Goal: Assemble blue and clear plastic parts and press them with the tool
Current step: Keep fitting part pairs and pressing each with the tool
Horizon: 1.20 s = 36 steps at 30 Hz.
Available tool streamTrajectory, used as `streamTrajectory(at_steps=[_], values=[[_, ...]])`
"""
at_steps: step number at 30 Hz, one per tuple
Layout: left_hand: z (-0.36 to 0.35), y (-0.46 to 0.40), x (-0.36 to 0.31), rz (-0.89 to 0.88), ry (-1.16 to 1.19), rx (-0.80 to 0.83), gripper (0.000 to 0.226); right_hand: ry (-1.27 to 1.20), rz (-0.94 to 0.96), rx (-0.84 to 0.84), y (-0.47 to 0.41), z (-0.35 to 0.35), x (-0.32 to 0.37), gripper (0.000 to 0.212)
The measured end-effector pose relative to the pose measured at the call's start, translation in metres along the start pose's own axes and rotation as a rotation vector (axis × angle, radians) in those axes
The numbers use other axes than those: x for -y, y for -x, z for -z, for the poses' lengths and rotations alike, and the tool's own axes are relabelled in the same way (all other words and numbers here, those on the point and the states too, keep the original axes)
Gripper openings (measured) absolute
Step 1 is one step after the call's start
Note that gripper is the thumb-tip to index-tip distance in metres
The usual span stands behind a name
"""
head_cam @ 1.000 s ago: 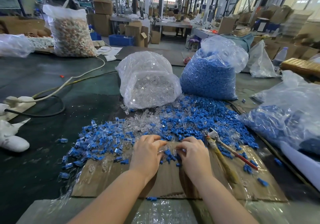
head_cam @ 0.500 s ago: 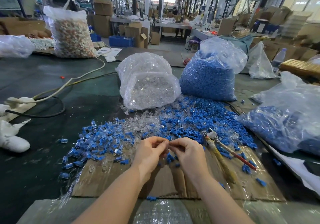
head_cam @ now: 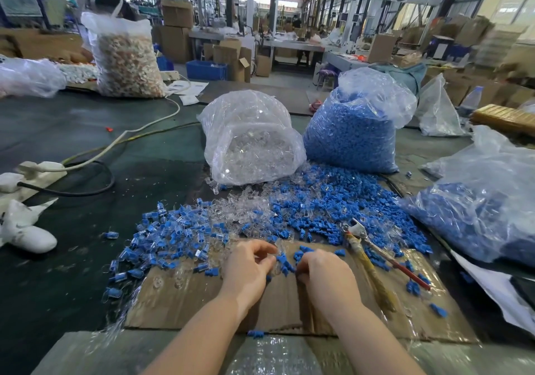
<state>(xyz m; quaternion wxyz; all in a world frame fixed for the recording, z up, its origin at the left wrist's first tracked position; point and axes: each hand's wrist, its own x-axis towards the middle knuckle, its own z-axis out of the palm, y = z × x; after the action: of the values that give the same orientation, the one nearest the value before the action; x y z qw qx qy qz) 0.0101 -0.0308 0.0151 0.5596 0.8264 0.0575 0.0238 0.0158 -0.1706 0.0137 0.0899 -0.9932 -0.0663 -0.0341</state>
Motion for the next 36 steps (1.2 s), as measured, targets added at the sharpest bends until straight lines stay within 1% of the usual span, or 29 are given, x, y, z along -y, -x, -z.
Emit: streamTrajectory(at_steps=[5,10,12,14,16,20,25,27,31,36], values=[[0.002,0.004,0.004,-0.036,-0.049,-0.030,0.010,-0.053,0.014,-0.052,0.002,-0.001,0.000,0.010],[-0.002,0.011,0.005,-0.048,-0.068,-0.054,0.018,-0.182,-0.012,-0.148,0.005,0.001,0.008,0.008],[-0.004,0.013,0.006,-0.026,-0.030,-0.046,0.019,-0.248,-0.013,-0.176,0.005,0.000,0.011,0.004],[-0.006,0.014,0.006,0.001,0.006,-0.042,0.016,-0.343,-0.028,-0.199,0.005,0.000,0.013,0.005],[-0.007,0.014,0.006,0.027,0.038,-0.038,0.013,-0.454,-0.054,-0.209,0.005,0.000,0.016,0.010],[-0.008,0.015,0.004,0.110,0.172,-0.019,0.012,-0.641,-0.101,-0.218,0.006,0.001,0.020,0.023],[-0.006,0.014,-0.001,0.184,0.357,-0.040,0.012,-0.783,-0.154,-0.219,0.010,-0.003,0.026,0.016],[-0.005,0.014,-0.002,0.192,0.389,-0.042,0.014,-0.770,-0.153,-0.227,0.013,-0.005,0.029,0.012],[-0.003,0.015,-0.003,0.191,0.383,-0.032,0.014,-0.681,-0.126,-0.250,0.015,-0.005,0.033,0.007],[-0.003,0.016,-0.003,0.156,0.342,-0.026,0.015,-0.520,-0.027,-0.291,0.017,-0.003,0.036,0.004]])
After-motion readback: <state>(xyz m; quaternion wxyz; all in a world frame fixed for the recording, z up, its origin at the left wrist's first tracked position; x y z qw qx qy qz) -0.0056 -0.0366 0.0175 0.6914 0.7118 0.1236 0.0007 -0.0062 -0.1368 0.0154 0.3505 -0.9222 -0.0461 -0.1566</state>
